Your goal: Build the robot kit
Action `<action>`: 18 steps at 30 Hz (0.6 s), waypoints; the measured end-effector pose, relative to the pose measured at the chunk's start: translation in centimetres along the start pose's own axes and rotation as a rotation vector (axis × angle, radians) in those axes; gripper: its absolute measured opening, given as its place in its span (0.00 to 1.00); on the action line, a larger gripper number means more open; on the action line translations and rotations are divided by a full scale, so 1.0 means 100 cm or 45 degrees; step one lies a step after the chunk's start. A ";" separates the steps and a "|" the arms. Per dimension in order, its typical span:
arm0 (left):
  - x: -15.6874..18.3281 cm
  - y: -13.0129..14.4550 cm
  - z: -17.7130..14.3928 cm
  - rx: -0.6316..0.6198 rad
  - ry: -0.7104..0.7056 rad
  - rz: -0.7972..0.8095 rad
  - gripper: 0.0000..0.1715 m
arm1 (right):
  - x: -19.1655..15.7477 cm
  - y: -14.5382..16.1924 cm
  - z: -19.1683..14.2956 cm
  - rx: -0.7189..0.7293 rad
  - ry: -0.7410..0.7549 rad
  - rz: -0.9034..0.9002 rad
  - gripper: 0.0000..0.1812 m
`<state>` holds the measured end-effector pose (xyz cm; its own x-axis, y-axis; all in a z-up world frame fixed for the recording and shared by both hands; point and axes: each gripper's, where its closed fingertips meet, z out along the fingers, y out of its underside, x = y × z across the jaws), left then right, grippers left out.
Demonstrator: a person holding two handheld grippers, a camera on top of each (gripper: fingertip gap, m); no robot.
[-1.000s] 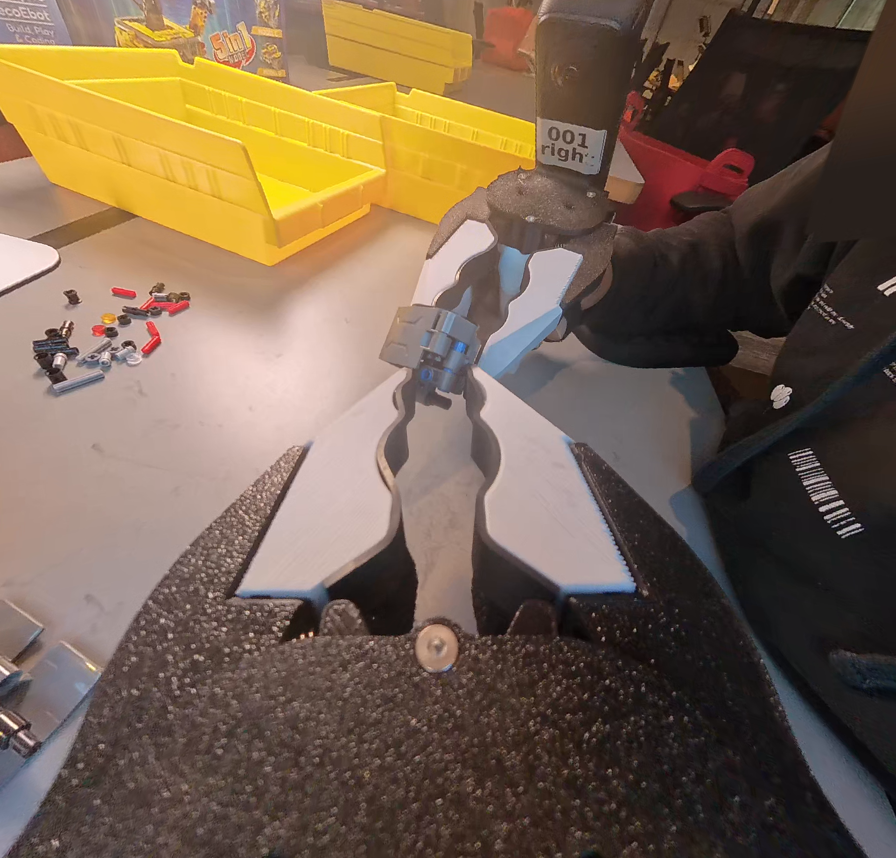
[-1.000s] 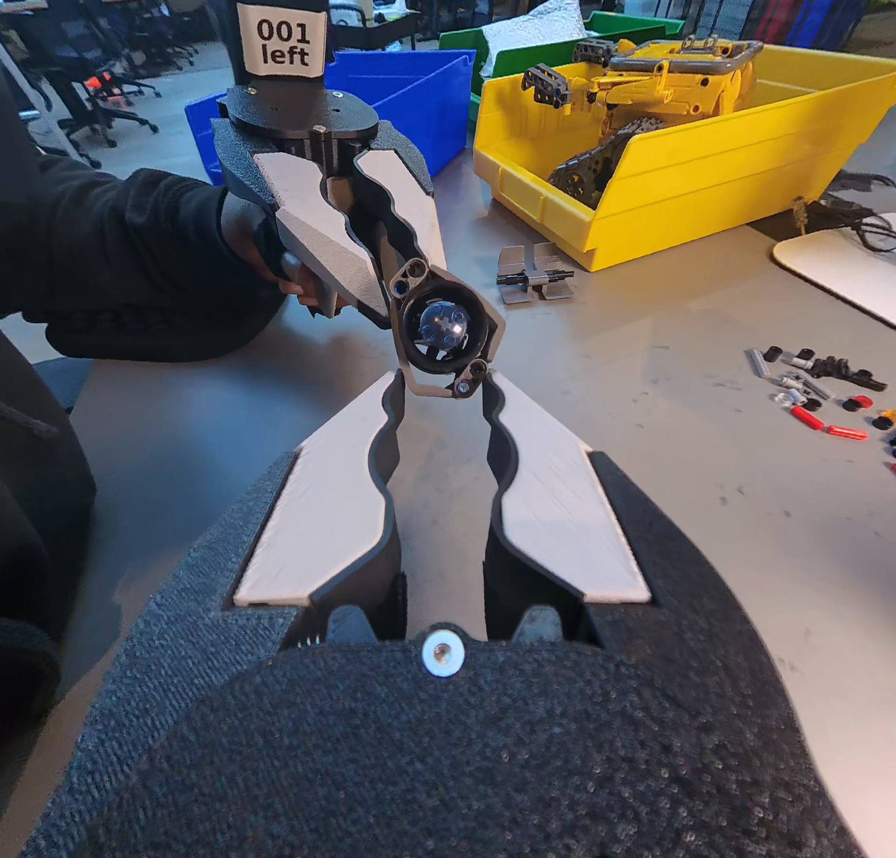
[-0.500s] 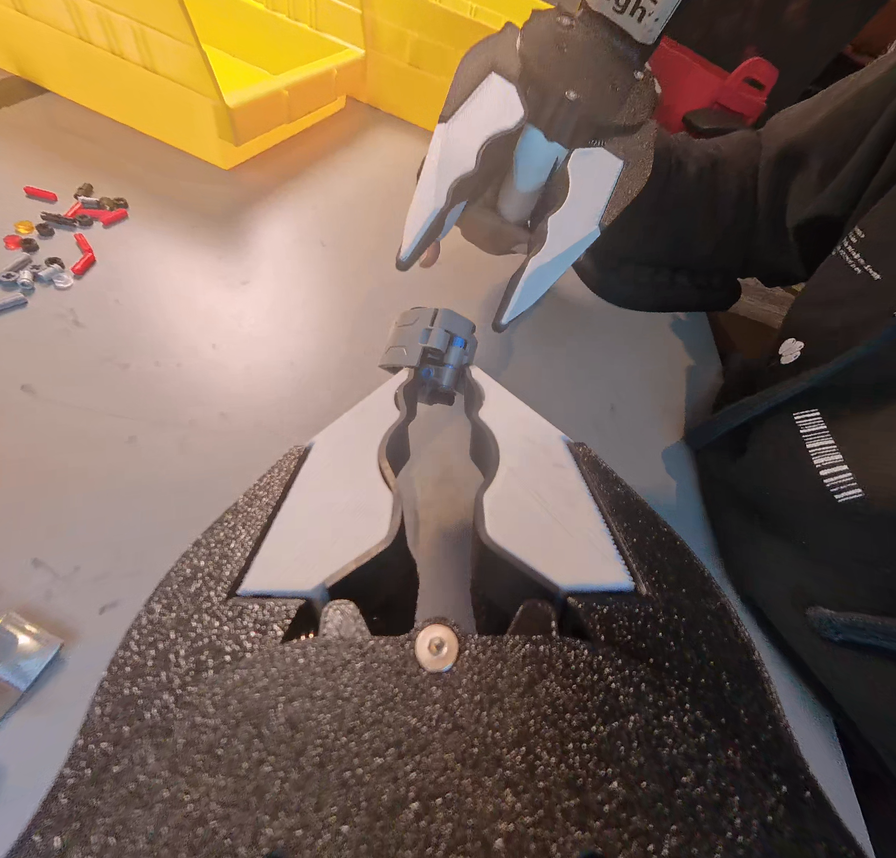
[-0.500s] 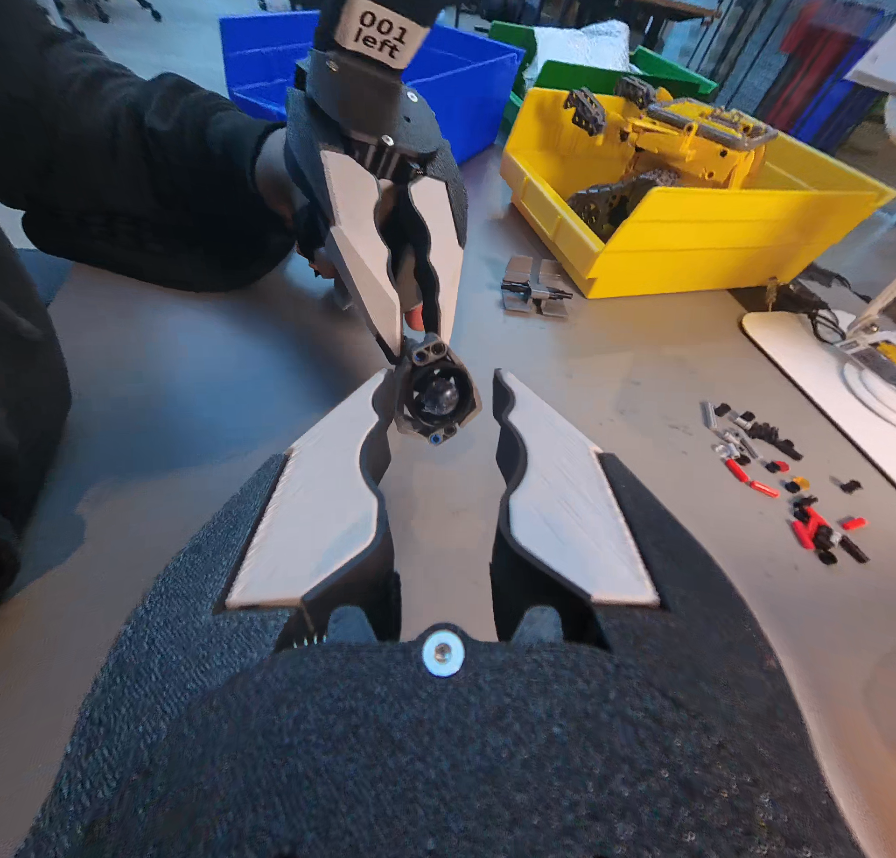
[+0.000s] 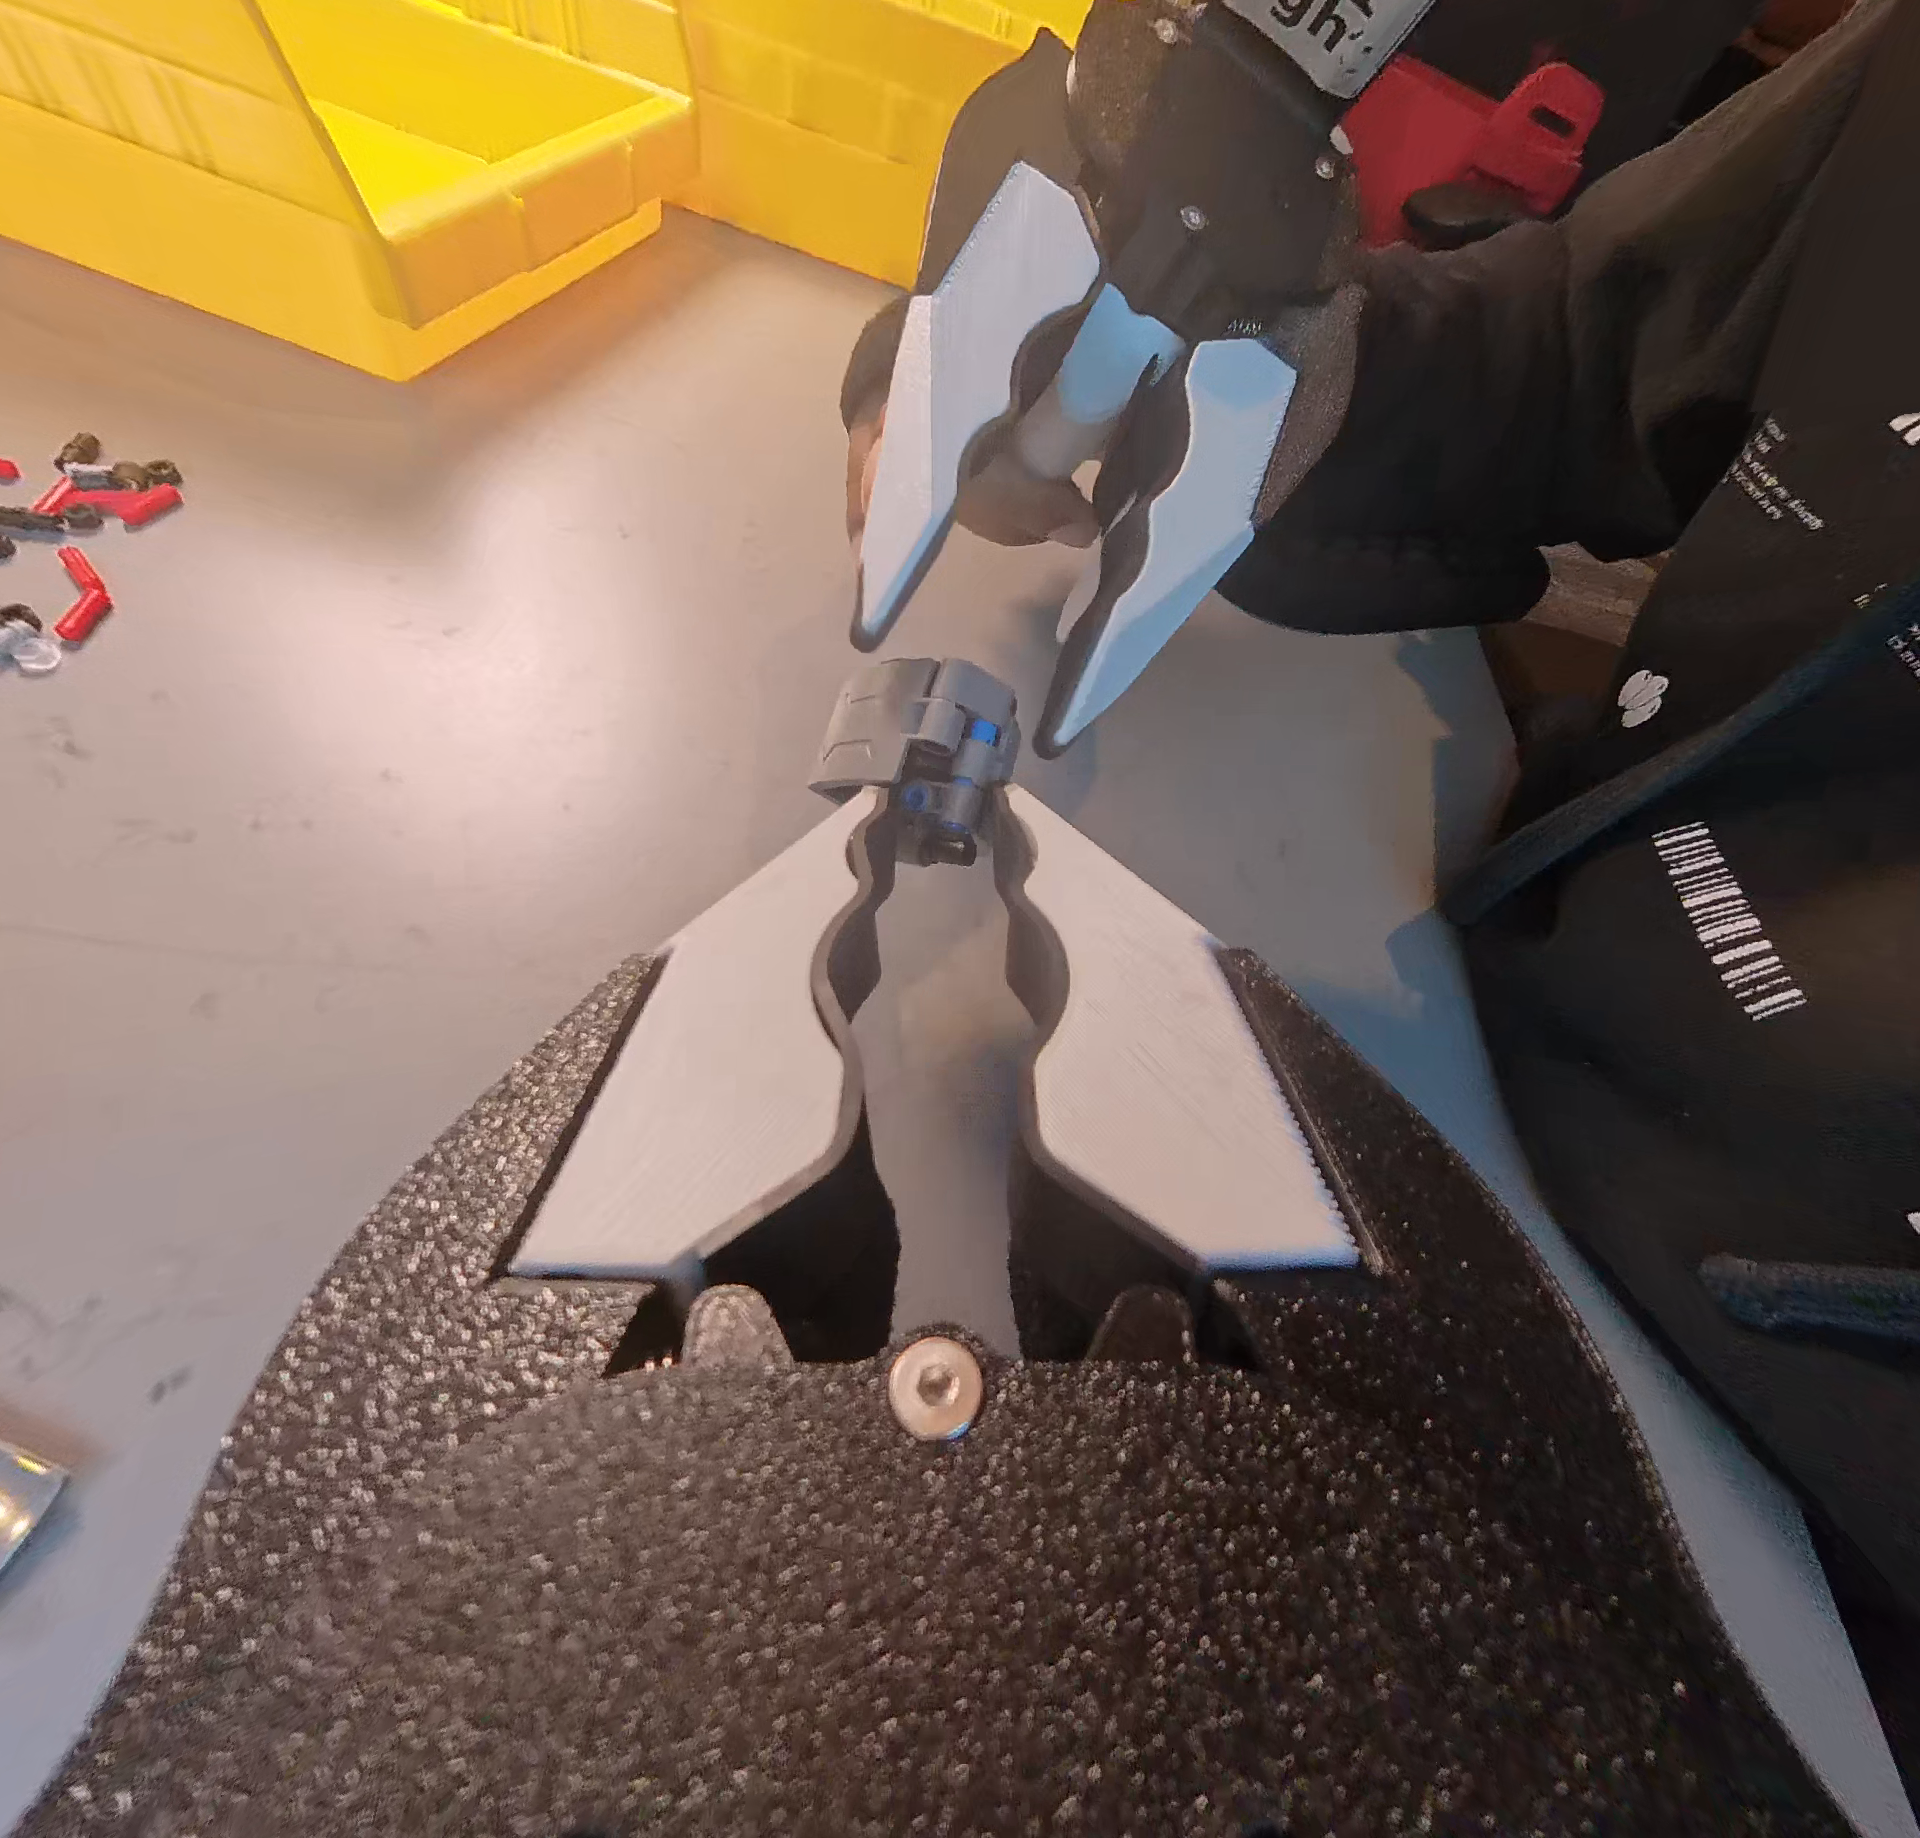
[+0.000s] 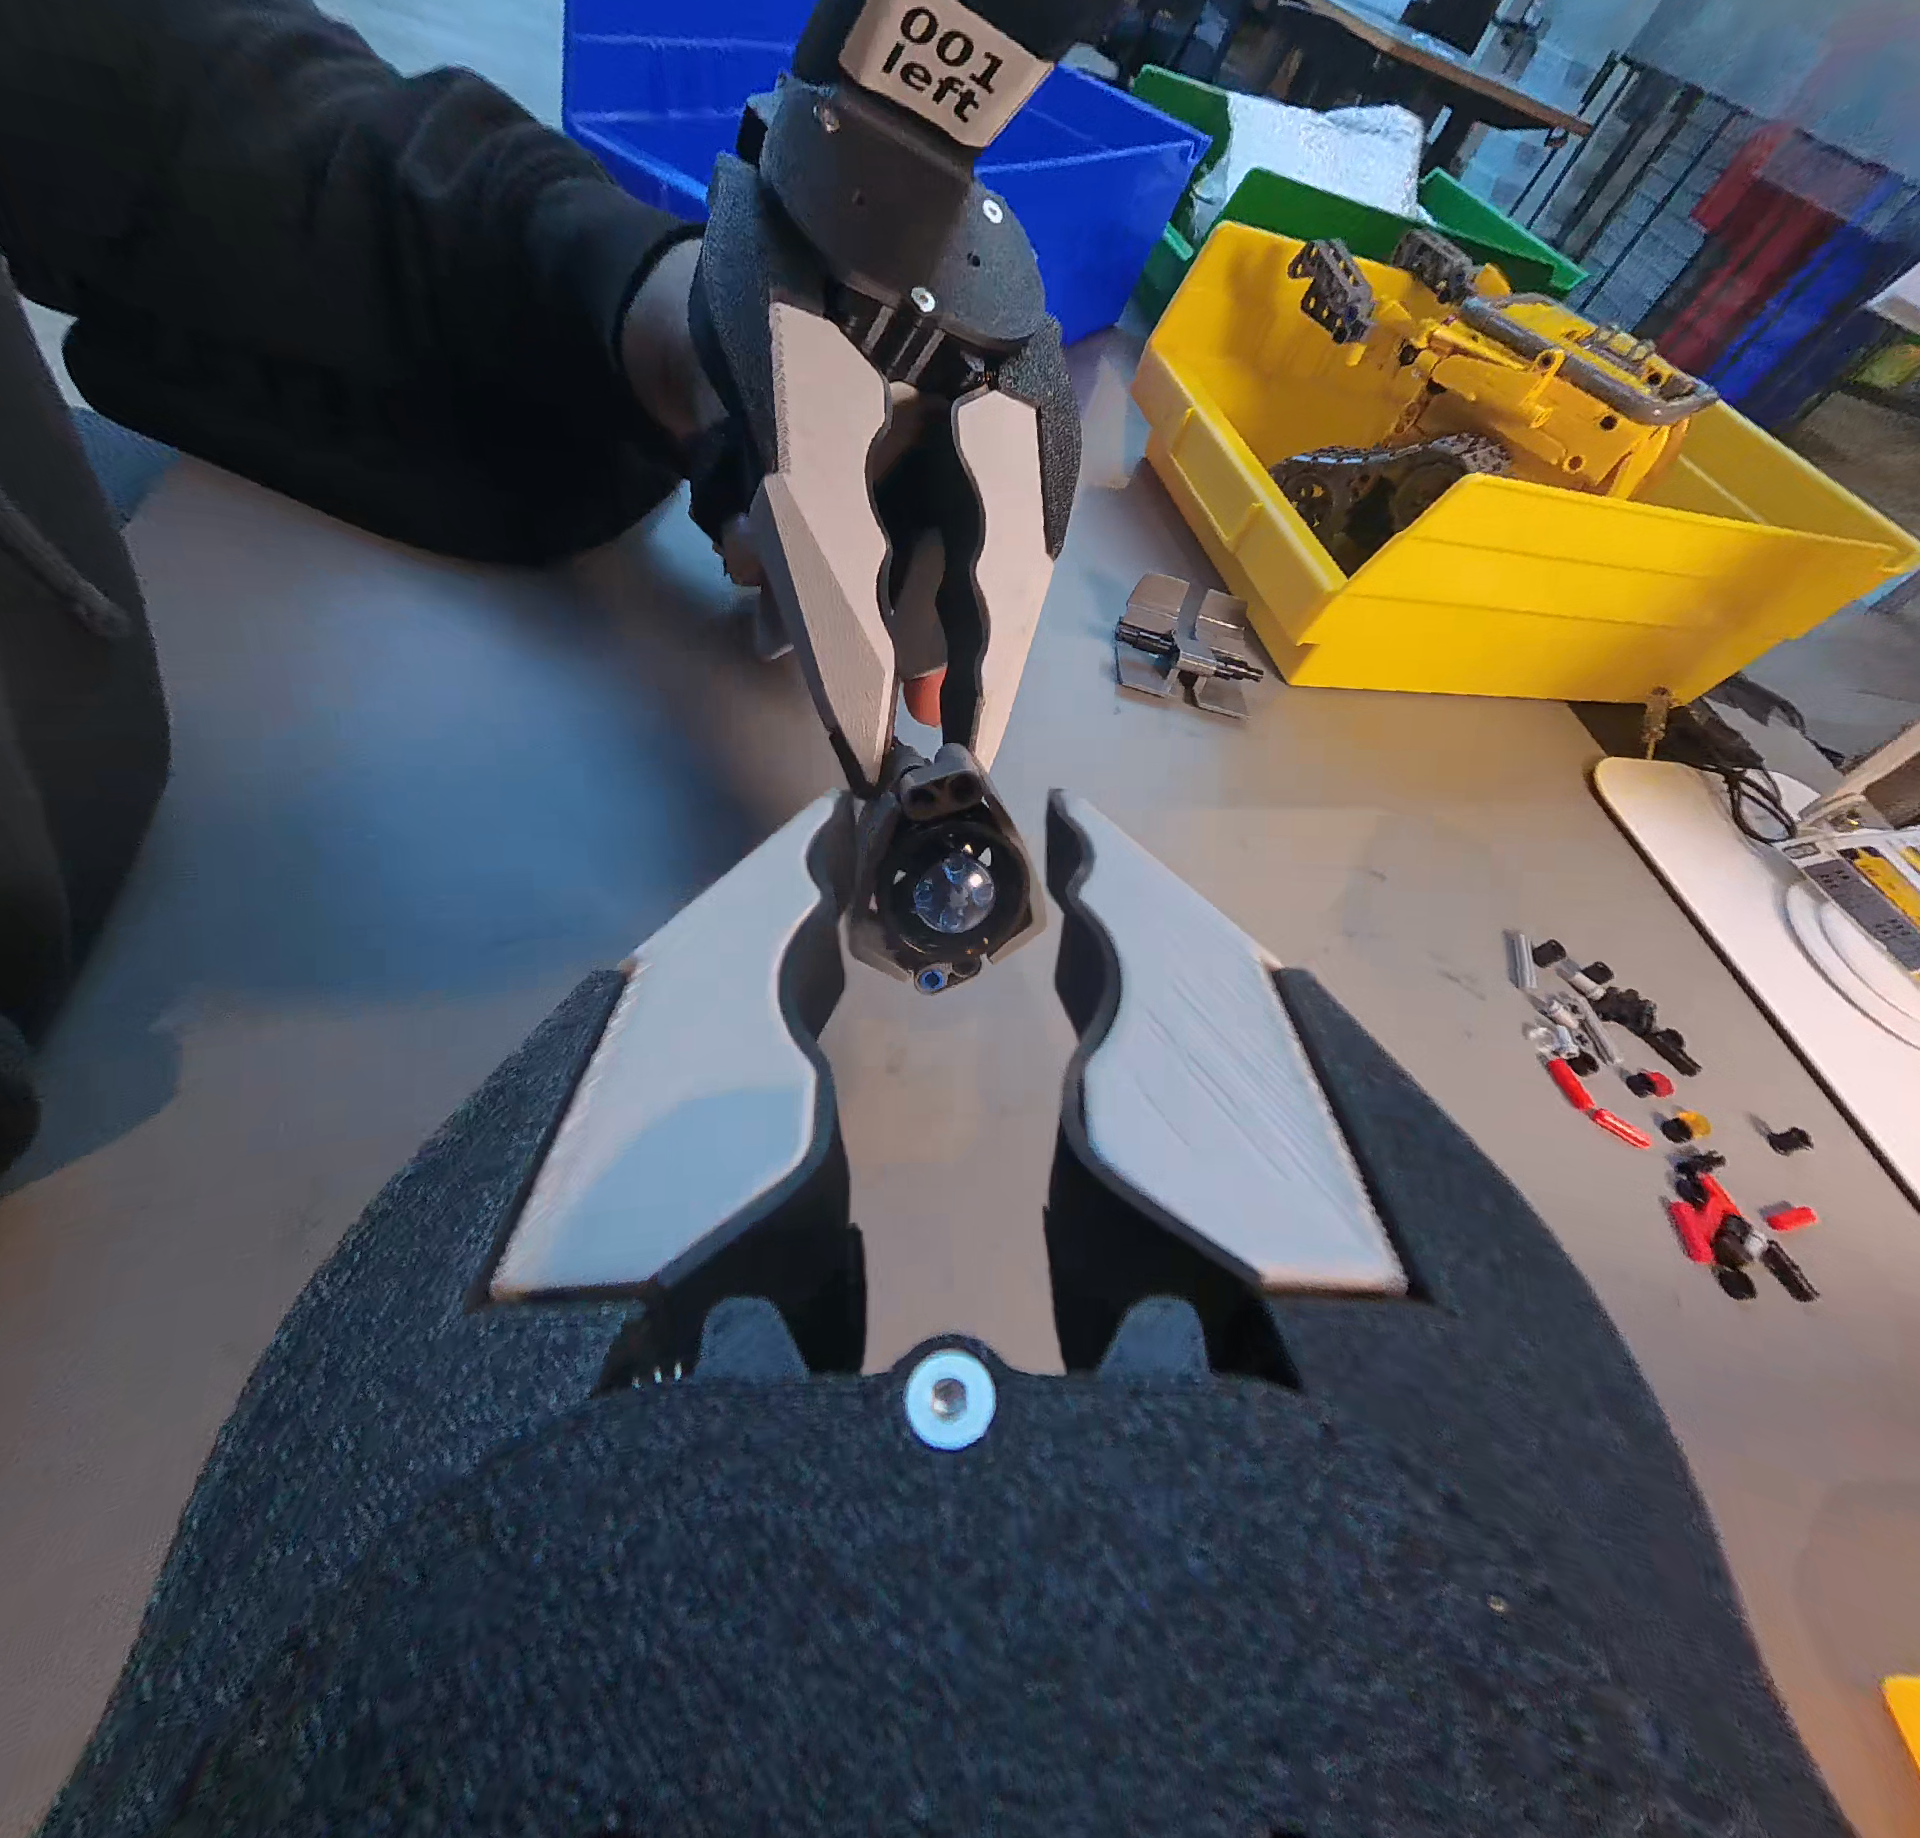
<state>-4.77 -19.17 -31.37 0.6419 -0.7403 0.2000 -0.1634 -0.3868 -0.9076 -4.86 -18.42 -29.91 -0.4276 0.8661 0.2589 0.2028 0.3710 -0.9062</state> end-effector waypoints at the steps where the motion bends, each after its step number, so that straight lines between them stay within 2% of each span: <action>1: 0.001 -0.002 -0.001 0.018 0.004 0.018 0.10 | 0.002 -0.004 -0.002 0.024 0.005 0.012 0.23; 5: 0.007 -0.013 -0.005 0.091 0.019 0.076 0.10 | 0.004 -0.013 -0.009 0.086 -0.025 0.058 0.31; 10: 0.009 -0.024 -0.010 0.174 0.040 0.055 0.10 | 0.000 -0.002 -0.005 0.017 -0.038 0.028 0.33; 18: 0.011 -0.035 -0.018 0.286 0.118 -0.042 0.10 | 0.005 -0.012 -0.009 0.095 -0.020 0.074 0.22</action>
<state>-4.83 -19.65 -27.26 0.5711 -0.7806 0.2541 0.0338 -0.2869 -0.9574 -4.51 -18.10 -28.42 -0.4308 0.8799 0.2006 0.1618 0.2940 -0.9420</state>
